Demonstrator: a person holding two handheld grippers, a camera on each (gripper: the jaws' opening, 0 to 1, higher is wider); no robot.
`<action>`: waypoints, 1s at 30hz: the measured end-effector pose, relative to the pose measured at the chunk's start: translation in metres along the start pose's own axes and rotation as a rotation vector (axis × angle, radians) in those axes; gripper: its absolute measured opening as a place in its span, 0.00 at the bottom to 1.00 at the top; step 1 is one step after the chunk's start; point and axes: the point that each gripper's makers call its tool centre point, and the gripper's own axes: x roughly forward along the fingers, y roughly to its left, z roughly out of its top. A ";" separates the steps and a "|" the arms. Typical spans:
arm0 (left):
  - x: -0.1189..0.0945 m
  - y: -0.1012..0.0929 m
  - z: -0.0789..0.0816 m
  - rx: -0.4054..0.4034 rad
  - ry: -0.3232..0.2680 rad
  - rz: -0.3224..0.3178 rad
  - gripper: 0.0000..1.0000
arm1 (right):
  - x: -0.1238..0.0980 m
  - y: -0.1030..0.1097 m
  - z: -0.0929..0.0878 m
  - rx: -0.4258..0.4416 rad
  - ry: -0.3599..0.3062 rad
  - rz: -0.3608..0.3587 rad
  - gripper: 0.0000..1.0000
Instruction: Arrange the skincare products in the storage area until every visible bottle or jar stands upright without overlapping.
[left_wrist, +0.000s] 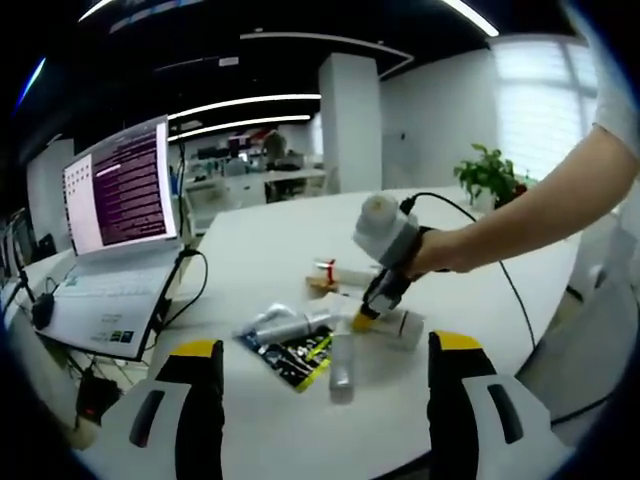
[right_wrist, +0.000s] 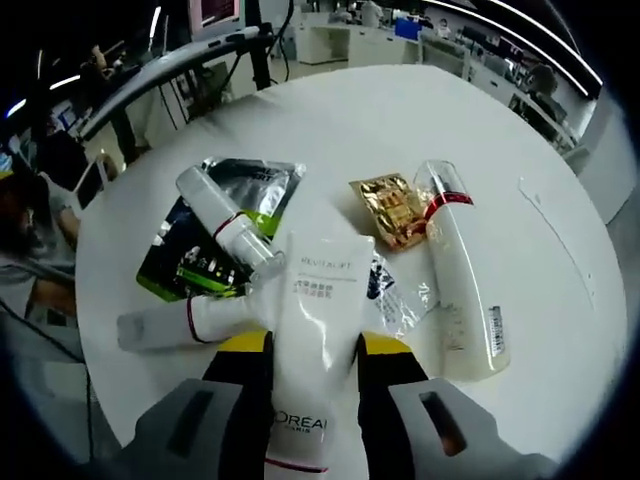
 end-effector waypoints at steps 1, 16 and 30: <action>0.000 0.000 0.001 -0.006 -0.005 0.000 0.78 | -0.001 0.000 0.000 0.001 0.000 -0.001 0.31; 0.000 -0.007 0.003 -0.016 0.007 -0.016 0.76 | -0.041 -0.010 0.011 -0.029 -0.145 -0.073 0.30; 0.005 -0.027 0.020 -0.091 -0.017 -0.056 0.76 | -0.076 -0.009 0.014 0.015 -0.320 -0.108 0.30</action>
